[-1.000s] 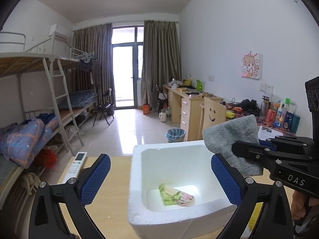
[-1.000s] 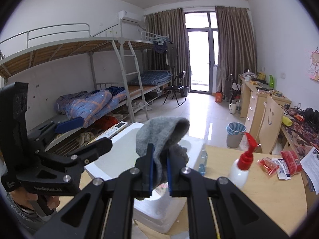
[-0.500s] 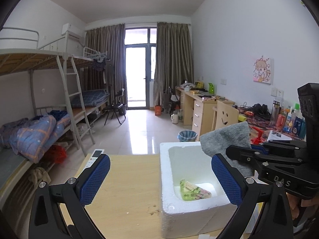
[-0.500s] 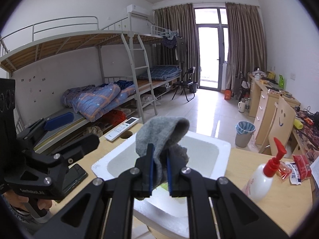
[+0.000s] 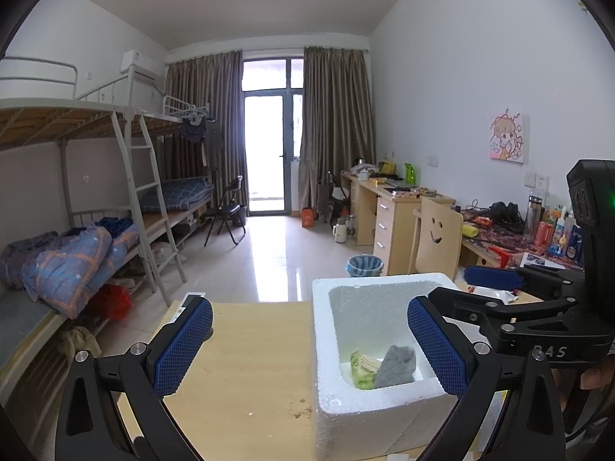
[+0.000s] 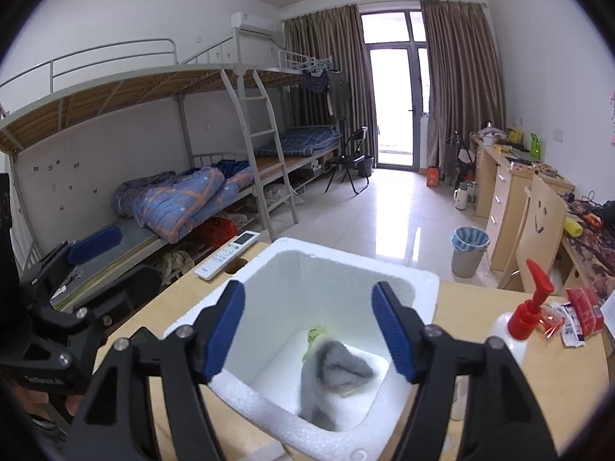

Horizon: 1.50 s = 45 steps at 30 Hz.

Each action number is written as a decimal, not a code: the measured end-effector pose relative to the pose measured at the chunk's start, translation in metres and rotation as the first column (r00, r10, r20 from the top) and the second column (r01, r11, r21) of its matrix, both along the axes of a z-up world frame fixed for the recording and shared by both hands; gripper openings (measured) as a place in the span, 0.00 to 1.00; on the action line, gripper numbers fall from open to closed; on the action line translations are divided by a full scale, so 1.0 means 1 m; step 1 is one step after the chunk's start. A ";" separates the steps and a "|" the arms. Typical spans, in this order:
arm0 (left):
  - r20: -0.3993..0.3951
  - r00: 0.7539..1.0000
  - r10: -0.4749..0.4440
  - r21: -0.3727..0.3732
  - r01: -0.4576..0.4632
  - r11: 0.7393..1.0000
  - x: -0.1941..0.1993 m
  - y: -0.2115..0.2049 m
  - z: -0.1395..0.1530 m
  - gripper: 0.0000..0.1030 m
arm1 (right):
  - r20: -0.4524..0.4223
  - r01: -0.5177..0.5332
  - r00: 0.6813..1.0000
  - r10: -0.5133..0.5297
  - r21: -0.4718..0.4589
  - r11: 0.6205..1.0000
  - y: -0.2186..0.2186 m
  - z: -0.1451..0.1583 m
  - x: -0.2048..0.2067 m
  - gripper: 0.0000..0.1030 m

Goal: Organize soft objects

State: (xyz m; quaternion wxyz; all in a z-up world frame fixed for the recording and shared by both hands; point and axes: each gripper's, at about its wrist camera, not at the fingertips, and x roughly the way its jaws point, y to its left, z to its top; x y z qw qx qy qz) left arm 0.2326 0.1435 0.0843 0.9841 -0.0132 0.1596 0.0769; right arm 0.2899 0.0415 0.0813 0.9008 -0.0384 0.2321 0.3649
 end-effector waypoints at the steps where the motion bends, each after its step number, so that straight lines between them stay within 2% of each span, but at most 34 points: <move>1: -0.001 1.000 0.000 -0.001 0.000 1.000 0.001 -0.001 0.000 0.99 | -0.003 -0.002 1.000 0.002 0.002 1.000 -0.001 0.000 0.000 0.75; 3: -0.002 1.000 0.001 0.003 -0.001 1.000 0.001 -0.002 0.000 0.99 | -0.005 -0.008 1.000 0.008 0.003 1.000 -0.001 0.000 -0.001 0.78; 15: 0.006 1.000 0.003 -0.012 -0.002 1.000 -0.014 -0.011 0.005 0.99 | 0.020 0.020 1.000 -0.021 0.023 1.000 -0.020 0.009 -0.018 0.80; 25: 0.079 0.997 -0.013 0.005 0.013 1.000 -0.067 -0.040 0.027 0.99 | 0.093 0.055 0.994 -0.062 0.076 0.996 -0.059 0.030 -0.064 0.82; 34: 0.118 0.992 -0.038 0.027 0.035 0.999 -0.116 -0.067 0.036 0.99 | 0.152 0.073 0.984 -0.091 0.118 0.990 -0.089 0.041 -0.117 1.00; 45: 0.158 0.986 -0.044 0.022 0.041 0.999 -0.156 -0.087 0.037 0.99 | 0.191 0.073 0.977 -0.094 0.116 0.991 -0.111 0.040 -0.149 1.00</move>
